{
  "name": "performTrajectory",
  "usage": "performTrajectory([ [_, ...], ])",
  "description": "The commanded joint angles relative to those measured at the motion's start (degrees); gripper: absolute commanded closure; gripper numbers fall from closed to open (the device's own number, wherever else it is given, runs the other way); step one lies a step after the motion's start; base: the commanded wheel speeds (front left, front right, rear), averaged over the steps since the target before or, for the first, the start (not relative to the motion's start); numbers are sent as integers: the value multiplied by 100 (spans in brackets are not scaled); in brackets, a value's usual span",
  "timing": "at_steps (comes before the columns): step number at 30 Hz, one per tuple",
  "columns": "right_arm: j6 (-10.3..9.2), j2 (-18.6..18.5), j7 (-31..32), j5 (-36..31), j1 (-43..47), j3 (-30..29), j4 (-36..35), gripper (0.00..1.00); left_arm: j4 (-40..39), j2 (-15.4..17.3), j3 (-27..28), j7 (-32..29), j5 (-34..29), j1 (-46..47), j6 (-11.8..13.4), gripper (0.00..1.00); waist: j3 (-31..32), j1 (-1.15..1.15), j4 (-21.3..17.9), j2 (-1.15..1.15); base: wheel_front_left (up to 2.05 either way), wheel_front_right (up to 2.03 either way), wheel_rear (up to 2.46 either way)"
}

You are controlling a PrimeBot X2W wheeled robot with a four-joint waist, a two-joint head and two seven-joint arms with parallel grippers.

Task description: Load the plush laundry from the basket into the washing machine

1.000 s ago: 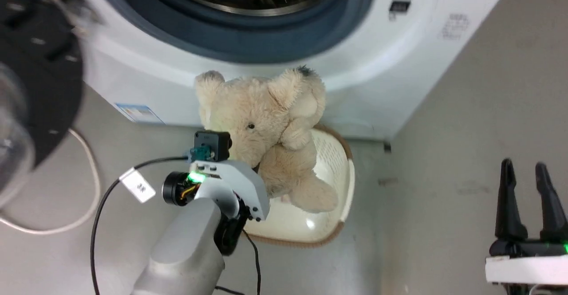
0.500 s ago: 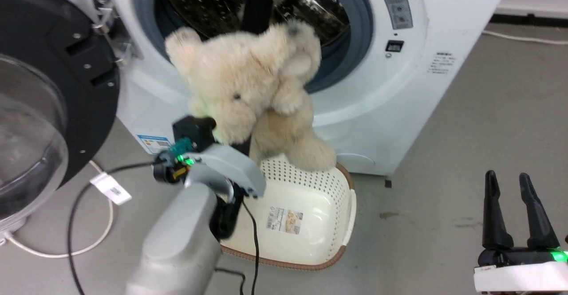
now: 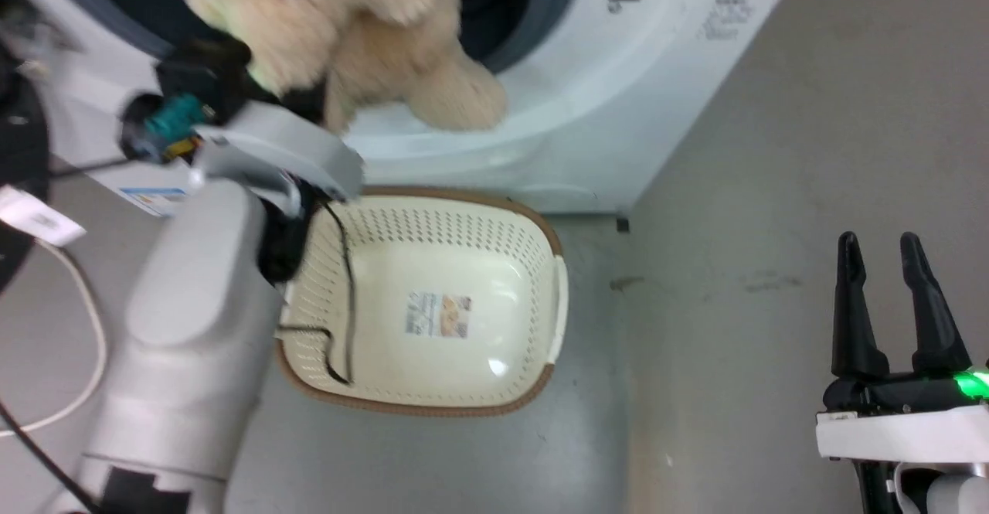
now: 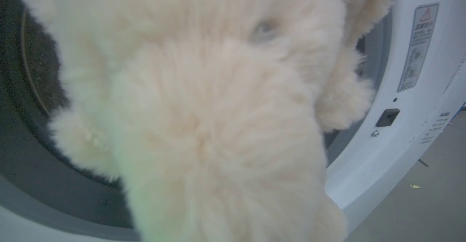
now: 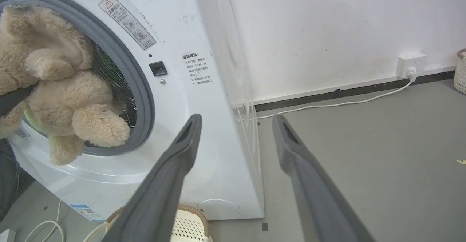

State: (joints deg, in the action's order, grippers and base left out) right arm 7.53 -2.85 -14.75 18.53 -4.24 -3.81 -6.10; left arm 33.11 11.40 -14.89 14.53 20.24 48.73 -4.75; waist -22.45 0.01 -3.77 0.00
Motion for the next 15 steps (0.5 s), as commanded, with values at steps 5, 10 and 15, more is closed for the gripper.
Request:
performTrajectory([
  [5,-4,-3,-25,26,-178,7,-169,0,-26,257,242,46,-185,521,-101,100,-671,-1,-374,0,0,0,0],
  [10,-4,-3,-25,82,-209,21,-324,0,138,500,418,46,-277,1020,-154,100,-1070,-1,-531,0,0,0,0],
  [15,-4,-3,-25,150,-197,43,-431,0,133,647,566,47,-350,1566,-175,100,-1397,-1,-648,0,0,0,0],
])
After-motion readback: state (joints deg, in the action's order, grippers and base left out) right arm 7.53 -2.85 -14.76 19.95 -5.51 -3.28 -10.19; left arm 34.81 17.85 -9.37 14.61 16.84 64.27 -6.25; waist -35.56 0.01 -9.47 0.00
